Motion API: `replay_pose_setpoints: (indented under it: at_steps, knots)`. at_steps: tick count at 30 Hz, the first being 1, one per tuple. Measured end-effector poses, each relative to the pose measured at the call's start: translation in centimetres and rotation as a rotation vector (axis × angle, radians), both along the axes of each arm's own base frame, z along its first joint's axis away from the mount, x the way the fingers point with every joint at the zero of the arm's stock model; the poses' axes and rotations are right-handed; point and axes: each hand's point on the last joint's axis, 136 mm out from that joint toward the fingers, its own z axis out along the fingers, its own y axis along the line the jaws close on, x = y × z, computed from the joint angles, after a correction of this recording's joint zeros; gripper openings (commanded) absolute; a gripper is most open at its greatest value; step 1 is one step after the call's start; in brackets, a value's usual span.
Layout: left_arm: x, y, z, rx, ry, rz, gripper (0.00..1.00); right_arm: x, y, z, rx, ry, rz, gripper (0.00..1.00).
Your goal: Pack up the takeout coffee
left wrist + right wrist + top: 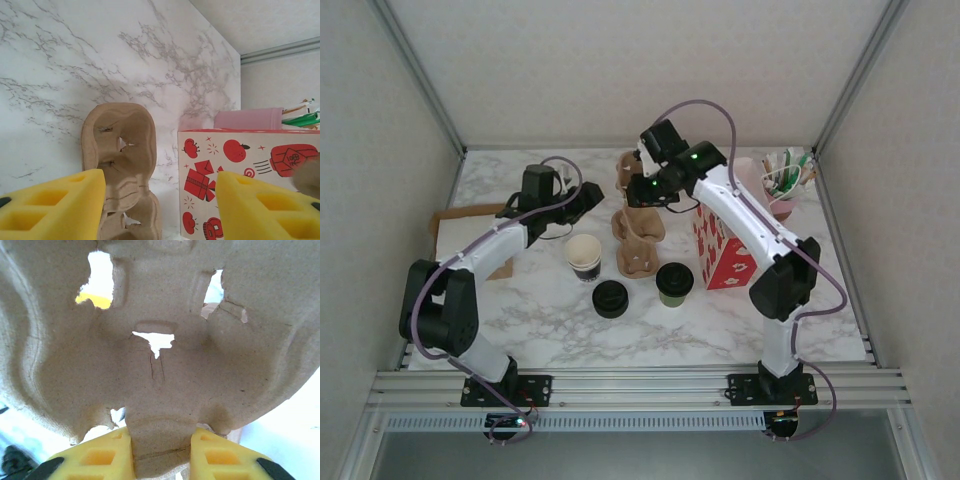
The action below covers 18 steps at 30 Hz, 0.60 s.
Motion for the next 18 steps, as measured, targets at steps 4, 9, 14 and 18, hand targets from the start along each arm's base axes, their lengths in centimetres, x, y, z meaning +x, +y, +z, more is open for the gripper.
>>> replay_pose_setpoints:
  at_steps: [4, 9, 14, 18]
  knots:
    - [-0.1, 0.1, 0.7, 0.001, -0.016, 0.002, 0.61, -2.3, 0.8, 4.0, 0.077, -0.041, 0.056, 0.27]
    - [-0.4, 0.2, 1.4, -0.001, -0.024, 0.003, 0.61, -4.7, 0.5, 7.7, 0.145, -0.074, 0.096, 0.27]
    - [-0.8, 0.2, 2.1, -0.003, -0.032, 0.003, 0.61, -6.9, -1.6, 11.2, 0.184, -0.128, 0.095, 0.29]
    - [-1.0, 0.1, 2.5, -0.002, -0.032, -0.001, 0.61, -8.6, -3.7, 14.2, 0.216, -0.190, 0.080, 0.30]
